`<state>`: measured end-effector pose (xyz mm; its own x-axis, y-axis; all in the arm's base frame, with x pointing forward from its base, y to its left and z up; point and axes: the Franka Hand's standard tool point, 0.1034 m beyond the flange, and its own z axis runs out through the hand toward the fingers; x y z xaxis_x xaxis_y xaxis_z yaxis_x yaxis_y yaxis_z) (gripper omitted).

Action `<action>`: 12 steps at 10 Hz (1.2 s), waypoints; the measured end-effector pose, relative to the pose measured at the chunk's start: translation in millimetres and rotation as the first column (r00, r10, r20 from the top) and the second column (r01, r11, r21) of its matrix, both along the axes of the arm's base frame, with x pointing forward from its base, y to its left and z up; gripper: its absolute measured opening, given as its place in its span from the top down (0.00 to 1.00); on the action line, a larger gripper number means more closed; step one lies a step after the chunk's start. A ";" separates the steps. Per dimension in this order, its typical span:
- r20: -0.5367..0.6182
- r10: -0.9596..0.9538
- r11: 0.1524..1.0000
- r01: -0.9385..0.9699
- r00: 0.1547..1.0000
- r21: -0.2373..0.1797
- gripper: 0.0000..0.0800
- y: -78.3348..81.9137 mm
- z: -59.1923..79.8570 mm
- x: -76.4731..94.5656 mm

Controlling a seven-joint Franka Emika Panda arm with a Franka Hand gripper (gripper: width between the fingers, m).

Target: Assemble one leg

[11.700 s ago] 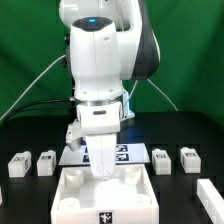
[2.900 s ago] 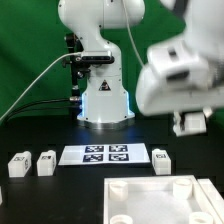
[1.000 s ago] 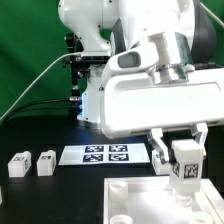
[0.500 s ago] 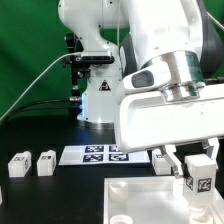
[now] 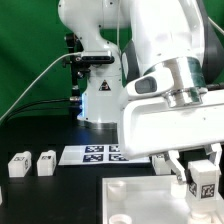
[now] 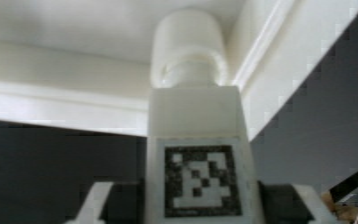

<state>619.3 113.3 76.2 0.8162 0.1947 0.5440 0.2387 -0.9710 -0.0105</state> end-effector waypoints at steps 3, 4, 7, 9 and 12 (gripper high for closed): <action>0.049 -0.006 1.000 0.005 0.999 0.007 0.64 0.3 -3.2 3.4; 0.052 -0.004 1.000 0.004 0.999 0.006 0.64 0.3 -3.3 3.3; 0.040 -0.002 1.000 0.002 0.999 0.004 0.63 0.4 -3.4 3.5; 0.029 -0.001 1.000 0.001 1.000 0.003 0.43 0.5 -5.8 2.0; 0.028 0.000 1.000 0.000 1.000 0.003 0.20 0.5 -6.3 1.8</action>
Offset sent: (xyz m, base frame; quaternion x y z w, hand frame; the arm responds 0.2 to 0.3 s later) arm -0.0105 0.0017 -0.0181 0.0060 0.0223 0.0037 0.9997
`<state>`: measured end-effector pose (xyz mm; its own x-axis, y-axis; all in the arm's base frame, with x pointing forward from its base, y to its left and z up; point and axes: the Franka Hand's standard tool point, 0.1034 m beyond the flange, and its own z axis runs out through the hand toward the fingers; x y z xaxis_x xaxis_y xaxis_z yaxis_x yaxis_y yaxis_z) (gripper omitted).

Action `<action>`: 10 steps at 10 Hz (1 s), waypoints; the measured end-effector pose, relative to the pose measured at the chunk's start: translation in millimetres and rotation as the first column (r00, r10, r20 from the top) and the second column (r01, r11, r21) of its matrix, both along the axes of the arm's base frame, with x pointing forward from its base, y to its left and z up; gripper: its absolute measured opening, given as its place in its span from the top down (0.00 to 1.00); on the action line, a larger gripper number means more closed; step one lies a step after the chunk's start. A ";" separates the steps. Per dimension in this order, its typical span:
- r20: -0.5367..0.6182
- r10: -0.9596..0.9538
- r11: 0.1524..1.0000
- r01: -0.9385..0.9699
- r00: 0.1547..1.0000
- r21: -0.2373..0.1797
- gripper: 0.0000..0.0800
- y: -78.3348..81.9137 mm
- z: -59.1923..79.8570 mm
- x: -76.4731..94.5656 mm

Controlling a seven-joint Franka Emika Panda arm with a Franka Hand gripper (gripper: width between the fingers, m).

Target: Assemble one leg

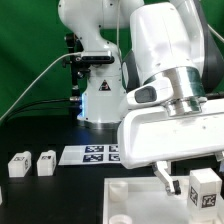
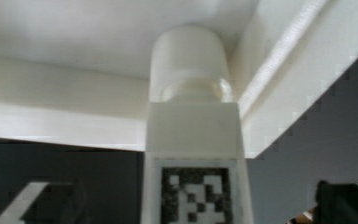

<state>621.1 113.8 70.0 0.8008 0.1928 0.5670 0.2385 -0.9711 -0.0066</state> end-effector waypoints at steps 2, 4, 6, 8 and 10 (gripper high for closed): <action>0.000 0.000 1.000 0.000 1.000 0.000 0.19 0.0 -0.1 0.0; 0.000 0.000 1.000 0.000 1.000 0.000 0.19 0.0 -0.2 -0.1; 0.000 0.000 1.000 0.000 1.000 0.000 0.19 0.0 -0.3 -0.1; -0.044 0.007 1.000 -0.007 0.999 -0.005 0.19 0.8 2.6 -0.5; -0.065 0.008 1.000 -0.009 0.998 -0.009 0.19 -1.1 20.9 8.8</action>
Offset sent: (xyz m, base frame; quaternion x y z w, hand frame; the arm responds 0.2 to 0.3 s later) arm 0.0000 0.0000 0.0000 0.0000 0.0000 0.0000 1.0000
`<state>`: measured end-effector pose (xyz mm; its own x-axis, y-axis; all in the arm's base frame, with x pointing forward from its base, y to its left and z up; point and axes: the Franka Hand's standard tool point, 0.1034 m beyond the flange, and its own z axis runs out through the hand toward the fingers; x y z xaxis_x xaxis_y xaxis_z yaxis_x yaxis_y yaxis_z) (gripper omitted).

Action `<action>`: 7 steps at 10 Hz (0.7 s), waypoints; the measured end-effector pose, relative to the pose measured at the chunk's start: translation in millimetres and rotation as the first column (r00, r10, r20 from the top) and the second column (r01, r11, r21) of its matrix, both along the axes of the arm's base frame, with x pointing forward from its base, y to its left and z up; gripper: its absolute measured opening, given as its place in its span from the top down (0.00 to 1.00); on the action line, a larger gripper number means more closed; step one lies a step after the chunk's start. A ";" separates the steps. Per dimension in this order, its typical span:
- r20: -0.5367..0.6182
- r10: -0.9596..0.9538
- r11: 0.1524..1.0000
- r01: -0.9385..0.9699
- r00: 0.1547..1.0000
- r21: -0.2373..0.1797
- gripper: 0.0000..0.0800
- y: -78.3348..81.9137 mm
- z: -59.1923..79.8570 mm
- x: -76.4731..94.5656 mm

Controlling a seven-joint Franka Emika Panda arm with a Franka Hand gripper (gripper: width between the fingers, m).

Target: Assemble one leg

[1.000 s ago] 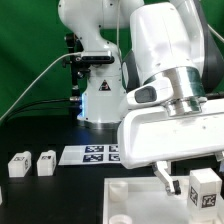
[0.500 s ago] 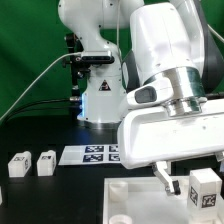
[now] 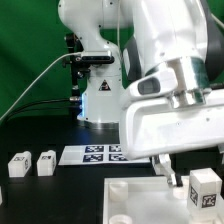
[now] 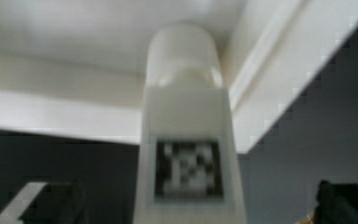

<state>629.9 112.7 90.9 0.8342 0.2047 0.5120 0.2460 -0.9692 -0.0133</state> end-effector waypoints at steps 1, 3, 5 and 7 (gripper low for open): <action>-0.018 -0.002 1.000 0.002 1.000 -0.002 0.19 -2.7 -0.4 1.4; -0.253 0.020 0.999 -0.026 0.967 -0.019 0.19 0.7 2.1 3.0; -0.432 0.022 0.999 -0.036 0.901 -0.025 0.19 3.0 1.3 1.7; -0.439 0.023 0.999 -0.035 0.898 -0.020 0.19 4.0 4.9 17.4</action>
Offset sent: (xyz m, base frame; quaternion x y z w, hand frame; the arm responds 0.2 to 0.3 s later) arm 0.0158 -0.0094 -0.0008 0.0020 -0.1799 -0.0009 0.9837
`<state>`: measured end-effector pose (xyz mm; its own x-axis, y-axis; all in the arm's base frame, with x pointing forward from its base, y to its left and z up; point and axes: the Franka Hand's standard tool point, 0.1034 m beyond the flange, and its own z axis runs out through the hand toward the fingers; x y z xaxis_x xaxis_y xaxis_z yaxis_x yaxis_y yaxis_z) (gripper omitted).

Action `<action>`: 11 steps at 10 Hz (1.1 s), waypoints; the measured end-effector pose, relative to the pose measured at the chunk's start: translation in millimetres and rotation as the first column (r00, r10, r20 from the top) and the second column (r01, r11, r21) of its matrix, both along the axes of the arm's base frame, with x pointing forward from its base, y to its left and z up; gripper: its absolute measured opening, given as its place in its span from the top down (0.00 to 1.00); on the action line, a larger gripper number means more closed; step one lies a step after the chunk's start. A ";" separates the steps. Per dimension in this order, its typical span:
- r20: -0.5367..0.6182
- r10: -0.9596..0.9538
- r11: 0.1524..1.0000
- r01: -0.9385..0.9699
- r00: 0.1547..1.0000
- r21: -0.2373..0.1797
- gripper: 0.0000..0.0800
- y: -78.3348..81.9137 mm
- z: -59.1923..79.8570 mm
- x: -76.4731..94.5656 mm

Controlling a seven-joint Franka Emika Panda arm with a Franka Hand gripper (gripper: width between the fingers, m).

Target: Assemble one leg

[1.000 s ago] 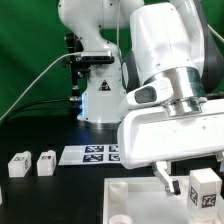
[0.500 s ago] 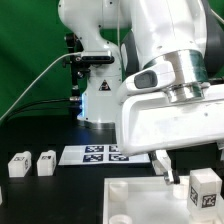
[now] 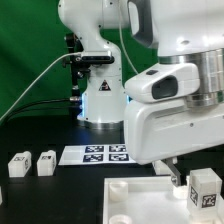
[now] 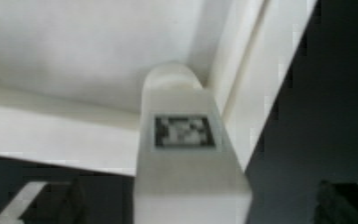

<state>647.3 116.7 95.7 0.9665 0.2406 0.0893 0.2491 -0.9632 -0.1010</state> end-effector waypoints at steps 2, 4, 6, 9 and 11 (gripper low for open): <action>-0.012 -0.005 1.000 0.005 1.000 0.001 0.19 -2.8 -3.1 6.2; -0.025 -0.006 1.000 0.006 1.000 0.002 0.19 -2.0 -7.5 8.4; -0.024 -0.005 1.000 0.005 1.000 0.002 0.33 -1.9 -7.7 8.4; -0.024 -0.005 1.000 0.005 1.000 0.002 0.64 -1.9 -7.6 8.4; -0.027 -0.031 1.000 0.031 0.999 0.004 0.64 -1.7 -7.6 8.4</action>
Offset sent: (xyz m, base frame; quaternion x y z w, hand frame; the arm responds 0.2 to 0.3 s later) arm 0.0063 -0.0052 -0.0147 -0.0095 -0.0606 0.0281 0.9977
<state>655.6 115.1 88.1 0.9756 0.2100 0.0641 0.2161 -0.9700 -0.1117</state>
